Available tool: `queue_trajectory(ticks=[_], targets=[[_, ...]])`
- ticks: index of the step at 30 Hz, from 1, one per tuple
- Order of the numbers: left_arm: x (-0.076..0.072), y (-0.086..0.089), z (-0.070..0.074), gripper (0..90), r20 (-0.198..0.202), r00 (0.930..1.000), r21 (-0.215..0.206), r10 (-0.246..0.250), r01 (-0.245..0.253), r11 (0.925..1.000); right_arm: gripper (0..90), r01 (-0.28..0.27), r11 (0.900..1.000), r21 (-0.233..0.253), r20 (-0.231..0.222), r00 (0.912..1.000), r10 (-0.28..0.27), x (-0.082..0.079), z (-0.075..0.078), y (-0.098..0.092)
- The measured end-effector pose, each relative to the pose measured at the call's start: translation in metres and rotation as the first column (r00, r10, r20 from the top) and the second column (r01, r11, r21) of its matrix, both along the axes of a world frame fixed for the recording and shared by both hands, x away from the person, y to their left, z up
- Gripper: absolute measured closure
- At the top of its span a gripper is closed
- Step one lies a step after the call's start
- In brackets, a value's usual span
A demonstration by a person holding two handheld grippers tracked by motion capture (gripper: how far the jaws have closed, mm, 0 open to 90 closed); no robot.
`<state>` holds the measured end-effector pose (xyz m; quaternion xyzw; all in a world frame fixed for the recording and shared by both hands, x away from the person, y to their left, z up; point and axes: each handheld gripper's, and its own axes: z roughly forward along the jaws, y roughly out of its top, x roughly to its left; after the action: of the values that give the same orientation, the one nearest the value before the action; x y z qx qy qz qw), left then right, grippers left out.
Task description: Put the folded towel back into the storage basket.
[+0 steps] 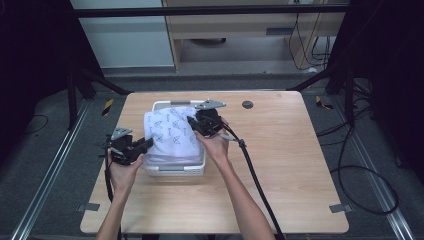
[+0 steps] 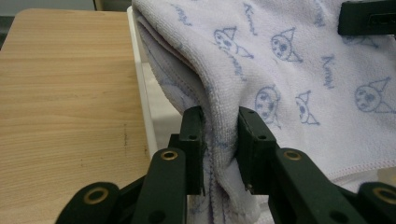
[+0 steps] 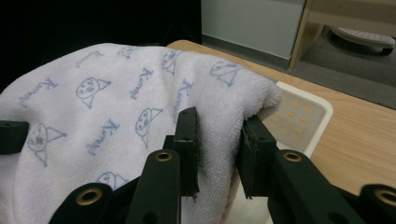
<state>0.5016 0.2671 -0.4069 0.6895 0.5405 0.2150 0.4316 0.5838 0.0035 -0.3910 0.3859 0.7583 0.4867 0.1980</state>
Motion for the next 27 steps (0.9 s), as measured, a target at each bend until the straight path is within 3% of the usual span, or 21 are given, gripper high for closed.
queue_trajectory(ticks=[27], targets=[[0.012, -0.011, -0.025, 72.4, -0.092, 0.9956, 0.071, -0.016, 0.022, 0.9972, 70.0, 0.019, 0.996, -0.082, -0.064, 0.9976, -0.025, 0.008, -0.035, 0.002]])
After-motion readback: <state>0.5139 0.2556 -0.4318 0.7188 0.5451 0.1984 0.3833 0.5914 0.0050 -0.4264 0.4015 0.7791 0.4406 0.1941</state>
